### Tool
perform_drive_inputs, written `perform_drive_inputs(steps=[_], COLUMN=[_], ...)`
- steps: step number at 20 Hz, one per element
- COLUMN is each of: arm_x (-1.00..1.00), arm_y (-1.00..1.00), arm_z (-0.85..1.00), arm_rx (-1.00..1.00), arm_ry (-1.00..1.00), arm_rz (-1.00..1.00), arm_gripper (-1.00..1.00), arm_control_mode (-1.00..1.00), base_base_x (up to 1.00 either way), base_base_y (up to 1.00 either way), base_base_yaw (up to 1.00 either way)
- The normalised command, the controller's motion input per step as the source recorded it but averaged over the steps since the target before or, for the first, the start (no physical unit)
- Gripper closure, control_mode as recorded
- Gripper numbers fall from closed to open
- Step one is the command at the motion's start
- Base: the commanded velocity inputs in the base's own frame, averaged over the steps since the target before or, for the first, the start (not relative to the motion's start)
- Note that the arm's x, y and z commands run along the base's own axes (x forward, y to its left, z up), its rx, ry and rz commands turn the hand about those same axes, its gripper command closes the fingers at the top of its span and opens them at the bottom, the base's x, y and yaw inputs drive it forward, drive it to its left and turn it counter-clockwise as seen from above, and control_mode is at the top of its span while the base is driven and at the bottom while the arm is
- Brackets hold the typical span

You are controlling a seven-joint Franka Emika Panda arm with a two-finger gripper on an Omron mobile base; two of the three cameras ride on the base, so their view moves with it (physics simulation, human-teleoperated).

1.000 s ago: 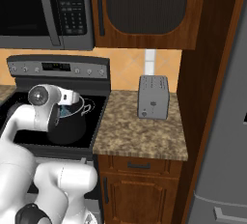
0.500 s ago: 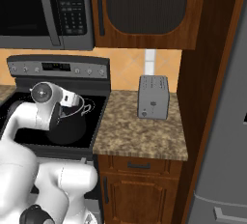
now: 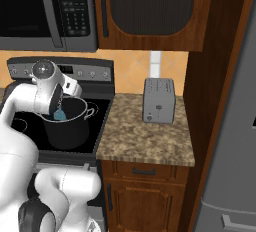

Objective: Put the broccoli and broccoli in the pot. Retrieve the spatula and lightly stir the vegetables in the pot.

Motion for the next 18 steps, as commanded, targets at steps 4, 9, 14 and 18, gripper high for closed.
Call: perform_drive_inputs(steps=[4, 9, 14, 18], arm_x=[-0.21, -0.10, 0.14, 0.42], arm_y=[0.11, 0.13, 0.26, 0.07], arm_z=[-0.60, -0.47, 0.00, -0.07], arm_rx=[0.00, 0.02, 0.06, -0.02], arm_ry=[-0.15, -0.08, -0.03, -0.10], arm_rz=[0.00, 0.00, 0.00, 0.00], arm_gripper=[1.00, 1.00, 1.00, 1.00], arm_control_mode=[-1.00, -1.00, -1.00, -1.00], base_base_x=[0.00, 0.00, 0.00, 0.00], base_base_y=[0.00, 0.00, 0.00, 0.00], base_base_yaw=[0.00, 0.00, 0.00, 0.00])
